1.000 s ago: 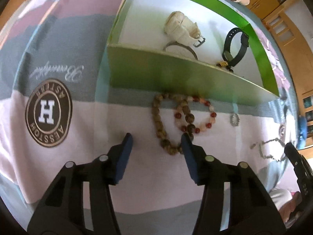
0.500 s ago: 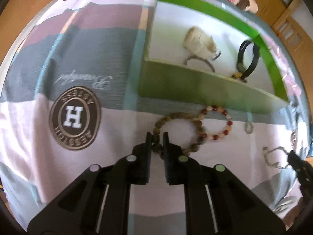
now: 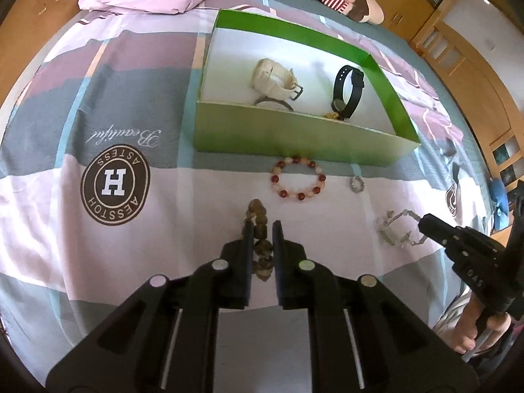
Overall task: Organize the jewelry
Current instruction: 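Lower the brown bracelet and silver chain into the green box and open both grippers, then grasp the small silver ring bracelet with the right gripper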
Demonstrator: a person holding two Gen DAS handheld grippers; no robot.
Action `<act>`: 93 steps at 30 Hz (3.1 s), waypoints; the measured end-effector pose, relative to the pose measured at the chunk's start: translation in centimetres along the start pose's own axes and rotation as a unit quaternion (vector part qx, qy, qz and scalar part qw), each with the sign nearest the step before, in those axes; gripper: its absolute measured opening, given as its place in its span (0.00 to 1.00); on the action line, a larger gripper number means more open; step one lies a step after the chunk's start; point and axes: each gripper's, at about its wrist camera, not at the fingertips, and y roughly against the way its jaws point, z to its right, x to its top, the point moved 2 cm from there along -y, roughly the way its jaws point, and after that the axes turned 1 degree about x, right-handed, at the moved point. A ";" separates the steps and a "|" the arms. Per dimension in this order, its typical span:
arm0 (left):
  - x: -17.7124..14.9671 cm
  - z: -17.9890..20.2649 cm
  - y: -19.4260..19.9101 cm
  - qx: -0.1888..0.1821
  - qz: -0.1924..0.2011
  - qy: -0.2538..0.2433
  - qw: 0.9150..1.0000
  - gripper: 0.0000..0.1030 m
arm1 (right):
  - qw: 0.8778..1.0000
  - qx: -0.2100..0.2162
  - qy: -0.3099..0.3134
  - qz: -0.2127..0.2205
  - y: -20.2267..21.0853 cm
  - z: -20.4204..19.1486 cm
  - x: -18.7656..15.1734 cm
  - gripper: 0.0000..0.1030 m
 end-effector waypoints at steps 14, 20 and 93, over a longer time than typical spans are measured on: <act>6.2 3.7 5.8 0.011 0.071 -0.055 0.996 0.11 | 0.996 -0.029 0.017 0.082 3.8 -1.6 7.4 0.07; 10.8 5.9 4.7 0.037 0.079 -0.087 0.992 0.11 | 0.995 -0.038 0.037 0.083 2.1 -1.4 12.3 0.07; 1.1 -1.8 -2.1 0.051 0.001 0.012 0.999 0.98 | 0.997 -0.049 0.036 -0.044 -10.0 -2.3 3.7 0.28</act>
